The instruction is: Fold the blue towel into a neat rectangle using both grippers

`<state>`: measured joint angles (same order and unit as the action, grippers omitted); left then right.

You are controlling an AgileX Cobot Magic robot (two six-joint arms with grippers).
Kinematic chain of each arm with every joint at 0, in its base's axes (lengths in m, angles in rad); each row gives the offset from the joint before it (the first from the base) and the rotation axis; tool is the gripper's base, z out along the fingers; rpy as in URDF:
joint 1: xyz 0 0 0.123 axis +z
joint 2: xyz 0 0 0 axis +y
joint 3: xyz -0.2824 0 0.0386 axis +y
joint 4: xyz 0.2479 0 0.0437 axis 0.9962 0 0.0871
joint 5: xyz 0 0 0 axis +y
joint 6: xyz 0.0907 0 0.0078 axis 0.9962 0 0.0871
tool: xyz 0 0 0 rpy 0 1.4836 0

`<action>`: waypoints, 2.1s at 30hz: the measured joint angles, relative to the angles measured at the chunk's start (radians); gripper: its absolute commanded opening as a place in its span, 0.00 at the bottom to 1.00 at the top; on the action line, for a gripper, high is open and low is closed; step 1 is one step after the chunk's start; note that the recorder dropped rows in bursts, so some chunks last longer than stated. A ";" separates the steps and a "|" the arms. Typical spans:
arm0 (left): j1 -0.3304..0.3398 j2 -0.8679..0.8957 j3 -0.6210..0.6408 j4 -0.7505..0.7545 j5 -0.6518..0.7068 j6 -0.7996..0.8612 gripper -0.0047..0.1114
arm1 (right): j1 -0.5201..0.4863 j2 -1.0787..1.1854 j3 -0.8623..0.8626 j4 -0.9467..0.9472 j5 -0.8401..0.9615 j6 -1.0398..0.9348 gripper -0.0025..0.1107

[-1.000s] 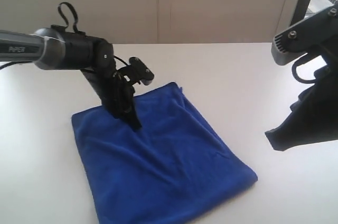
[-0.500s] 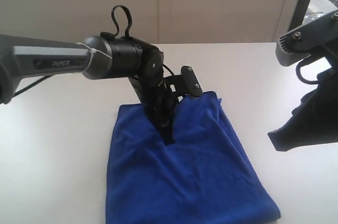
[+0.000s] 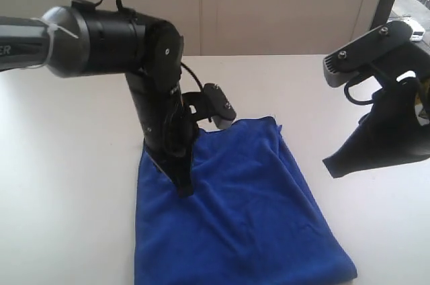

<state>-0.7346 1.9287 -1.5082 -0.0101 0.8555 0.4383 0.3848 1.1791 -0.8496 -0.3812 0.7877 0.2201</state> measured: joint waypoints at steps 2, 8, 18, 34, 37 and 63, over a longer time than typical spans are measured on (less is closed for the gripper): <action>0.000 -0.038 0.088 -0.002 -0.086 -0.028 0.04 | -0.068 0.059 -0.018 0.057 -0.020 -0.063 0.02; -0.002 -0.125 0.382 -0.145 -0.401 -0.021 0.04 | -0.252 0.301 -0.153 0.589 -0.061 -0.555 0.02; -0.002 -0.158 0.622 -0.204 -0.652 -0.022 0.04 | -0.262 0.471 -0.195 0.695 -0.102 -0.650 0.02; 0.123 -0.241 0.681 -0.144 -0.503 -0.019 0.04 | -0.262 0.475 -0.199 0.781 -0.155 -0.657 0.02; 0.127 -0.276 0.683 -0.142 -0.508 -0.019 0.04 | -0.262 0.503 -0.215 0.806 -0.187 -0.659 0.02; -0.039 -0.272 0.722 -0.358 -0.551 -0.011 0.04 | -0.262 0.992 -0.705 1.013 -0.170 -0.910 0.24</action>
<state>-0.7737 1.6565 -0.7859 -0.3678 0.3040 0.4273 0.1225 2.1710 -1.5548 0.6320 0.6174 -0.6902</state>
